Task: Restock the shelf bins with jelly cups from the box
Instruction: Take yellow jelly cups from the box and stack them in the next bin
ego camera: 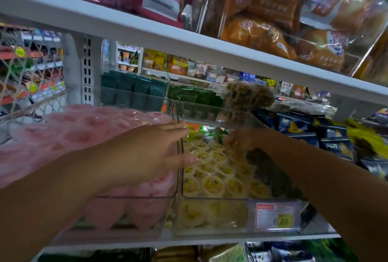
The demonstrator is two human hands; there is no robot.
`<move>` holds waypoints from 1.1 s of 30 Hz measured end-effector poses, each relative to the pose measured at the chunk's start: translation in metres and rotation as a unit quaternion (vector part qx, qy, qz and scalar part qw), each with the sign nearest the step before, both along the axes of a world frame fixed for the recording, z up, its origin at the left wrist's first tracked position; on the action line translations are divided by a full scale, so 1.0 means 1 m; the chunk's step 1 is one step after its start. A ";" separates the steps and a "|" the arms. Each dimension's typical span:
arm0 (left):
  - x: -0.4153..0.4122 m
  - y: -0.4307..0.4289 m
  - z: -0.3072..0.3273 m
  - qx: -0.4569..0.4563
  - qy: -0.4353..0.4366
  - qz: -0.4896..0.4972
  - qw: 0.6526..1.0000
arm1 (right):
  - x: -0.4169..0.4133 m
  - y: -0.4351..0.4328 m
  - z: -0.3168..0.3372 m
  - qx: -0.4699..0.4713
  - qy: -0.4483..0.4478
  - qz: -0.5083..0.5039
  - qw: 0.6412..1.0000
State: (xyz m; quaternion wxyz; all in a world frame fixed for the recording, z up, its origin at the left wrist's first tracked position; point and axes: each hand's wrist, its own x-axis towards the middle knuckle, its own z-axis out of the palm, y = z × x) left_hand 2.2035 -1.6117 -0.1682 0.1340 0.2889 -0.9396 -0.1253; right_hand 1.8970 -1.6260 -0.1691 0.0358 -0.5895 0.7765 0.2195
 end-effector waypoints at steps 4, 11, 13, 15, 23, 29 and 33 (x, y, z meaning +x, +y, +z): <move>0.001 0.000 -0.001 0.000 -0.004 -0.001 1.000 | 0.002 0.003 -0.003 -0.003 0.011 0.015 1.000; -0.001 -0.001 -0.003 -0.007 0.000 -0.005 1.000 | 0.003 0.006 -0.008 0.009 -0.032 -0.009 0.999; -0.002 -0.001 -0.003 -0.002 0.000 -0.004 1.000 | 0.001 0.011 -0.005 -0.027 -0.081 -0.020 0.996; -0.002 0.000 -0.001 0.002 0.000 -0.003 1.000 | -0.001 0.023 0.000 -0.101 -0.160 -0.028 0.982; 0.001 0.028 0.006 -0.114 0.104 0.027 0.988 | 0.043 0.149 0.039 -0.331 -0.498 0.050 0.800; 0.029 0.122 -0.052 -0.086 0.263 -0.062 0.959 | 0.084 0.255 -0.014 -0.226 -0.706 0.050 0.669; 0.034 0.164 -0.168 0.161 0.072 -0.048 0.983 | 0.101 0.276 -0.140 0.021 -0.686 -0.057 0.725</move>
